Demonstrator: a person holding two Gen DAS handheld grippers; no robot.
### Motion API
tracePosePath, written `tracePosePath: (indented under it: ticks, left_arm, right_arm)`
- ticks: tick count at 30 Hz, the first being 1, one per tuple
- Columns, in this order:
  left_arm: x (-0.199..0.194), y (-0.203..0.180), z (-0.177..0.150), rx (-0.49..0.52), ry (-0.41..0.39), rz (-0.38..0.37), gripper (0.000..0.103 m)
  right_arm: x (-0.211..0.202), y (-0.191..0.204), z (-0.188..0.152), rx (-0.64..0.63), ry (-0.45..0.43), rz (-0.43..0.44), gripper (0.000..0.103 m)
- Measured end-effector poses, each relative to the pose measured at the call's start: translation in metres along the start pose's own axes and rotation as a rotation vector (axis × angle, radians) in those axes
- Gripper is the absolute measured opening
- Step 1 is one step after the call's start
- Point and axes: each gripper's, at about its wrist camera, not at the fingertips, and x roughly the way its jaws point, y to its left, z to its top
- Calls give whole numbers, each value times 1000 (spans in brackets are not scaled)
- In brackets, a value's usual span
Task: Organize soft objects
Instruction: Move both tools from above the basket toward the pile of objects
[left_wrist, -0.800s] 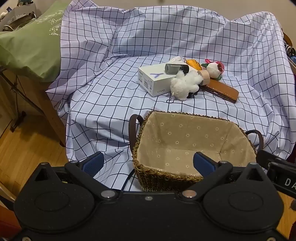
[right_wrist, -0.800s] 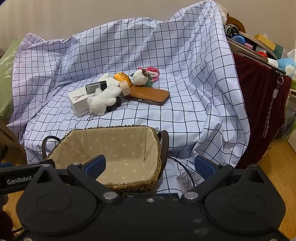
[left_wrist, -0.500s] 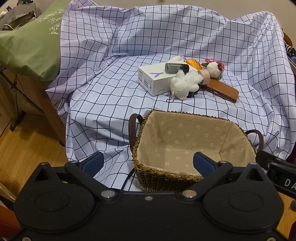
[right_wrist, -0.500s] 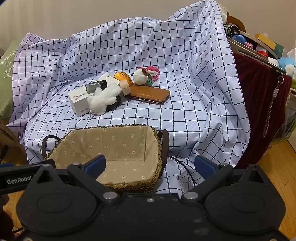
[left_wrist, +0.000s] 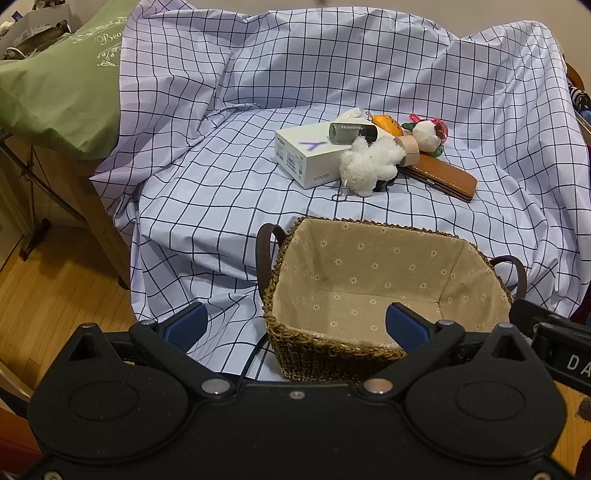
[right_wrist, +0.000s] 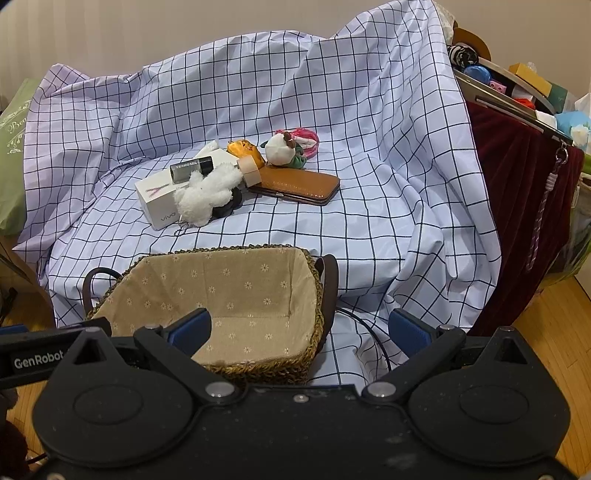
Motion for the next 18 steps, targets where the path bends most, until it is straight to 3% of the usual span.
tracePosePath:
  ticks: [10, 14, 18]
  left_arm:
    - [-2, -5, 0, 16, -56, -6, 100]
    - [1, -4, 1, 8, -13, -44, 99]
    - [2, 0, 2, -39, -30, -105, 99]
  right_arm:
    - [3, -2, 2, 11, 11, 0, 102]
    - [5, -3, 2, 11, 11, 4, 102]
    - [8, -5, 3, 18, 6, 12, 102]
